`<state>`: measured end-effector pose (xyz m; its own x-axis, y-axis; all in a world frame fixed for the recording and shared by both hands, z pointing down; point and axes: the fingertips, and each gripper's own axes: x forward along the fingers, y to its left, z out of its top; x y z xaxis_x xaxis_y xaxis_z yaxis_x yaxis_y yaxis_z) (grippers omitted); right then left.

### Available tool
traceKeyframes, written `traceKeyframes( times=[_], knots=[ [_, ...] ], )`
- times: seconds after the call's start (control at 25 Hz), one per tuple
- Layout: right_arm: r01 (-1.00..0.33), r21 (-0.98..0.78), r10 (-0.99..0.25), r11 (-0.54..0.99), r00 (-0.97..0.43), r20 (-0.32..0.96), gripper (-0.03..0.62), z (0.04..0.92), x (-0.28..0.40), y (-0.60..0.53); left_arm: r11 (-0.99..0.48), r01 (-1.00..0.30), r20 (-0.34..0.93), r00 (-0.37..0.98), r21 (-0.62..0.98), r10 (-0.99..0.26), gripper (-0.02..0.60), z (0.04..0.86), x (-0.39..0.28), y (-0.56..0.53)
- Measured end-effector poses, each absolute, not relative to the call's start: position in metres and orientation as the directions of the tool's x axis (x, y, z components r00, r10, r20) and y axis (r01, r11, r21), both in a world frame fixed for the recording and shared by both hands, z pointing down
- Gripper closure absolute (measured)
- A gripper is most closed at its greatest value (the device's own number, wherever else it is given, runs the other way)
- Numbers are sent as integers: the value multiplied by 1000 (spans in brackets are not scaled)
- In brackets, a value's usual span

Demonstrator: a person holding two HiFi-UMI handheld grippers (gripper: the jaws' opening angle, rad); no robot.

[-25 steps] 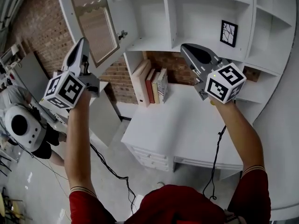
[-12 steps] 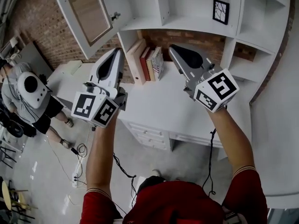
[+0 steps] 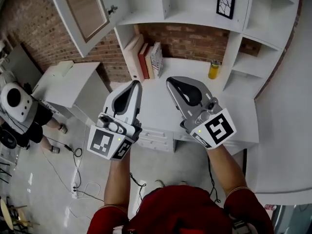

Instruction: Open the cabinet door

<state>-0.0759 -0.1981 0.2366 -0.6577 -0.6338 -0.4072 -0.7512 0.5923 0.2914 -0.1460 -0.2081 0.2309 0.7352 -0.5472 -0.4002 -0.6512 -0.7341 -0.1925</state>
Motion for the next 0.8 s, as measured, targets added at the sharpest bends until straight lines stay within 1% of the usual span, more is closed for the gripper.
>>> traceKeyframes(
  times=[0.24,0.36,0.52,0.8],
  knots=[
    [-764,204,-658,612,-635,-405,582,273,-89,-184,-782,-614,-398,747,-109,-532,576,269,-150,-195],
    [-781,192,-679,594,-615,-402,582,286,-92,-184,-788,-605,-373,762,-117,-530,575,284,-147,-198],
    [-795,164,-697,585,-595,-400,583,301,-92,-181,-799,-589,-377,772,-119,-512,575,290,-144,-192],
    [-810,160,-718,563,-576,-390,583,309,-85,-179,-805,-585,-370,773,-97,-516,575,298,-148,-191]
  ],
)
